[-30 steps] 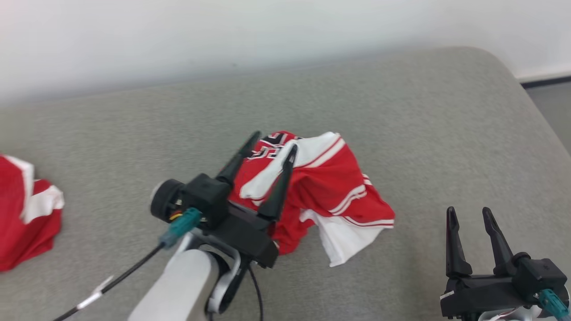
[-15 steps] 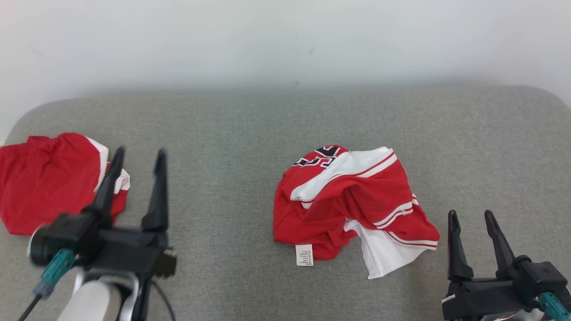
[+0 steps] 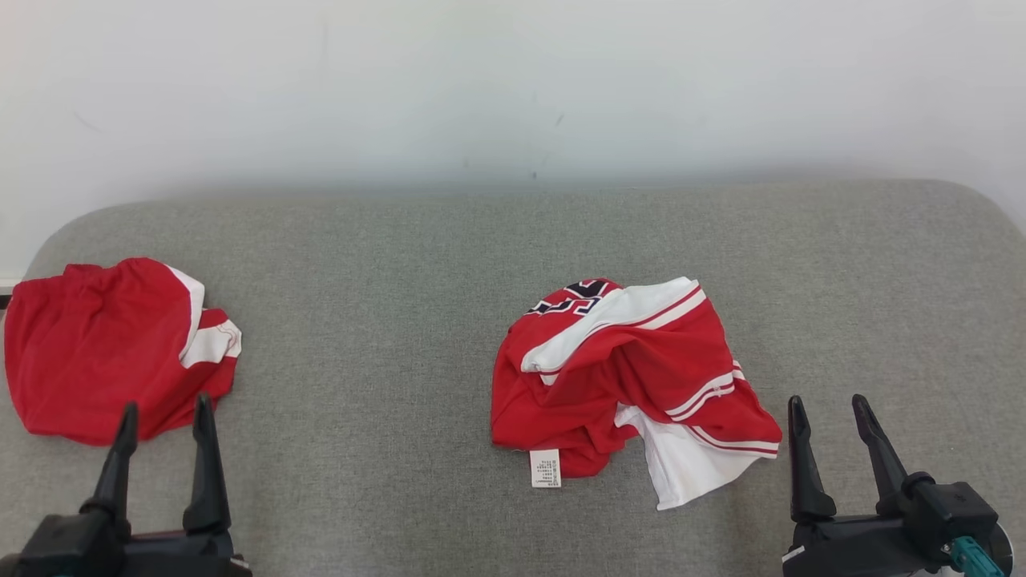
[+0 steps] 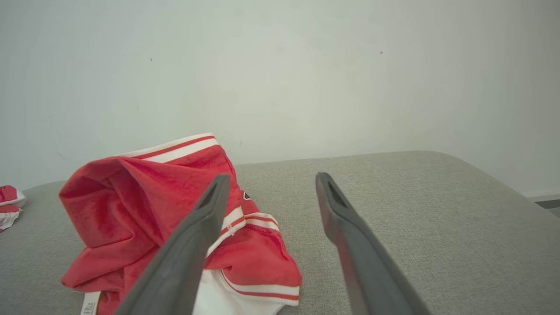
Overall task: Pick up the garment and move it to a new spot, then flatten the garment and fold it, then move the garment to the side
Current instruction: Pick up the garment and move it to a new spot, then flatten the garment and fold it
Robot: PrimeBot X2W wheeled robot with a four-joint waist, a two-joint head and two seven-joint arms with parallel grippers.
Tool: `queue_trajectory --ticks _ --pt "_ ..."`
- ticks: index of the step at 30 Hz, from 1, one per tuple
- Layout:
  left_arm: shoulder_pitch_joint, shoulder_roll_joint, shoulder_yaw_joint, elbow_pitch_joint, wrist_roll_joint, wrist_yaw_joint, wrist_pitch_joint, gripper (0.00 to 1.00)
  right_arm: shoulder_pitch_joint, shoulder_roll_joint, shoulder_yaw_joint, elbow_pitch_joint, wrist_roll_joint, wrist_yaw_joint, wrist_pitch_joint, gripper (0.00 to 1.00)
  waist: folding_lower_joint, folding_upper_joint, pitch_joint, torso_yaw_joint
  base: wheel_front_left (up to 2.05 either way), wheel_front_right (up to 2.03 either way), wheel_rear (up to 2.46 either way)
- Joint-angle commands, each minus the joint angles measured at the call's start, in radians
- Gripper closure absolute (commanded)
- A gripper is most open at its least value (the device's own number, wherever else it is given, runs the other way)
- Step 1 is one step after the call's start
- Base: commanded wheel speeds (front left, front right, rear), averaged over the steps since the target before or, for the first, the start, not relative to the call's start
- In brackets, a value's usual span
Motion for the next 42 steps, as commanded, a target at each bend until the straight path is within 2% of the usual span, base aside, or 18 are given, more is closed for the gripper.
queue_trajectory --ticks 1,6,9,16,26,42 --pt "0.017 -0.004 0.004 -0.003 0.014 -0.008 -0.003 0.0 0.004 -0.002 0.002 0.001 -0.004 -0.002 -0.001 0.0 0.0 -0.0001 -0.003 -0.001 0.0 0.0 0.0" --pt "0.06 -0.061 0.051 0.012 0.062 -0.042 -0.003 0.0 0.012 -0.002 0.007 0.006 -0.002 -0.002 -0.001 0.0 0.0 -0.0001 -0.009 -0.004 0.0 0.0 0.0" --pt "0.073 -0.086 0.061 0.033 0.084 -0.077 -0.003 0.0 0.011 -0.002 0.011 0.013 -0.001 -0.002 -0.001 0.0 0.0 -0.0001 -0.011 -0.006 0.0 0.0 0.0" --pt "0.073 -0.1 0.071 0.104 0.145 -0.129 -0.003 0.0 0.017 -0.002 0.019 0.026 0.007 -0.002 -0.001 0.0 0.0 -0.0001 -0.021 -0.013 0.0 0.0 0.0" --pt "0.091 -0.097 0.118 0.11 0.17 -0.154 -0.003 0.0 0.022 -0.002 0.023 0.042 0.012 -0.002 -0.001 0.0 0.0 -0.0001 -0.037 -0.012 0.0 0.0 0.0" --pt "0.109 -0.114 0.135 0.097 0.194 -0.157 -0.003 0.0 0.022 -0.002 0.025 0.06 0.004 -0.002 -0.001 0.0 0.0 -0.0001 -0.04 -0.011 0.0 0.0 0.0"
